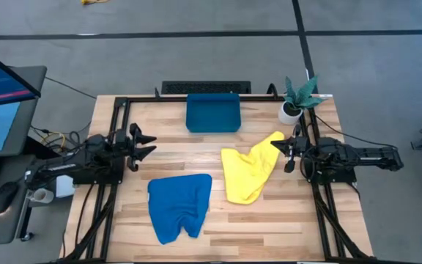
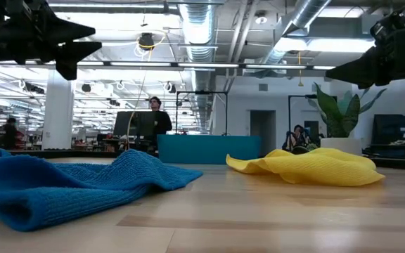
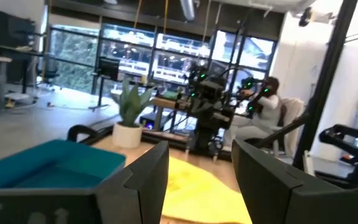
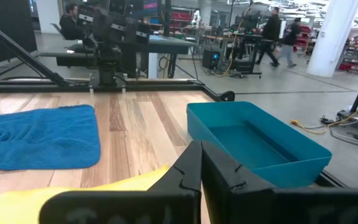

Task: Roll microfiber towels into tight, uniform cylinder then place into a basket
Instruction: Fold the blue towel

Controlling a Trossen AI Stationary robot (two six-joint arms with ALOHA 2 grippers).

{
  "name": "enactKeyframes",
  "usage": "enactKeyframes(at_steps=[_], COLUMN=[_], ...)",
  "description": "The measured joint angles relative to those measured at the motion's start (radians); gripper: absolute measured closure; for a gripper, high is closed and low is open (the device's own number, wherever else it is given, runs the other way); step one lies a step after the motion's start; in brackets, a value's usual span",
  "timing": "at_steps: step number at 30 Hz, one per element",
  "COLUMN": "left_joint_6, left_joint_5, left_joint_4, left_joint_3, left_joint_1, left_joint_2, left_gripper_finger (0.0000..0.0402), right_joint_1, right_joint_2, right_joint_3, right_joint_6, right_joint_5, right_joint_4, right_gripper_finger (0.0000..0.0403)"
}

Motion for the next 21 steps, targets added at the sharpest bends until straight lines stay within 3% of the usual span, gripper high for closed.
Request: enactKeyframes(at_steps=[6,9,15,21], left_joint_6=[0.009,-0.005,-0.004,0.006], left_joint_5=[-0.040,-0.048,-0.050,-0.050], left_joint_4=[0.137,0.114,-0.072,-0.366], left_joint_3=[0.003,0.045,0.197,0.347], left_joint_1=[-0.048,-0.065,-0.128,-0.191], left_joint_2=[0.174,0.287,0.509,0.625], left_gripper_finger=[0.0233,0.0233,0.0233,0.0233], right_joint_1=[0.000,0.000,0.000,0.000], right_joint_2=[0.000,0.000,0.000,0.000], right_joint_3=[0.000,0.000,0.000,0.000], right_joint_6=[0.000,0.000,0.000,0.000], right_joint_5=[0.000,0.000,0.000,0.000], right_joint_4=[0.000,0.000,0.000,0.000], right_gripper_finger=[0.0374,0.0375,0.0374,0.0375])
